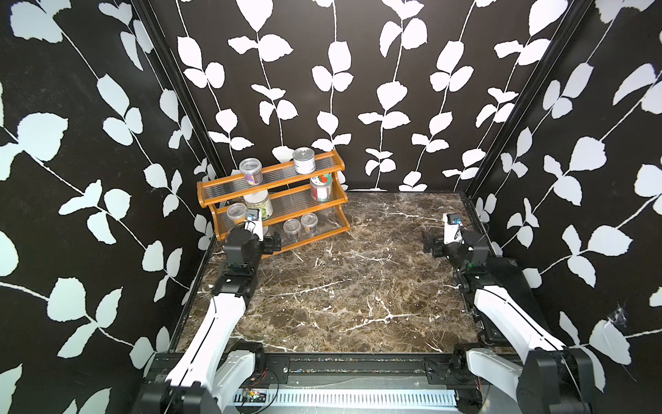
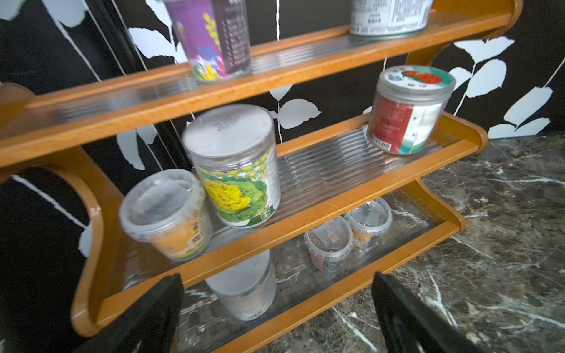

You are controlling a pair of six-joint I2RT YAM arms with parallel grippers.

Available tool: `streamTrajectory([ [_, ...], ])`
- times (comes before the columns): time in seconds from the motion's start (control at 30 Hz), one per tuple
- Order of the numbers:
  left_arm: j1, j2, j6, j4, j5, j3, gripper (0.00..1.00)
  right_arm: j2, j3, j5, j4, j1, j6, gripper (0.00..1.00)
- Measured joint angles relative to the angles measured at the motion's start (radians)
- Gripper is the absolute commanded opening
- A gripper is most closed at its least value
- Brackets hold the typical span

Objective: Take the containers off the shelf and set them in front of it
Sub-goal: Move the shelf to the center of the board.

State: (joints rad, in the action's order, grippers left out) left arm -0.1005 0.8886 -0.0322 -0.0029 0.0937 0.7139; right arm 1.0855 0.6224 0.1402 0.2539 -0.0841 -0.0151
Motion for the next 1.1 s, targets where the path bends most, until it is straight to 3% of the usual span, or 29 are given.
streamTrajectory([
  [0.2, 0.068, -0.074, 0.060, -0.281, 0.063, 0.121, 0.98, 0.040, 0.130, 0.099, -0.153, -0.049, 0.017, 1.00],
  [0.5, 0.386, -0.007, 0.101, -0.480, 0.016, 0.196, 0.95, 0.216, 0.346, 0.187, -0.270, -0.173, 0.061, 1.00],
  [0.77, 0.595, 0.110, 0.076, -0.441, -0.114, 0.221, 0.95, 0.330, 0.433, 0.187, -0.282, -0.265, 0.084, 0.99],
  [1.1, 0.610, 0.303, 0.074, -0.300, -0.239, 0.236, 0.88, 0.443, 0.560, 0.171, -0.272, -0.331, 0.117, 1.00],
])
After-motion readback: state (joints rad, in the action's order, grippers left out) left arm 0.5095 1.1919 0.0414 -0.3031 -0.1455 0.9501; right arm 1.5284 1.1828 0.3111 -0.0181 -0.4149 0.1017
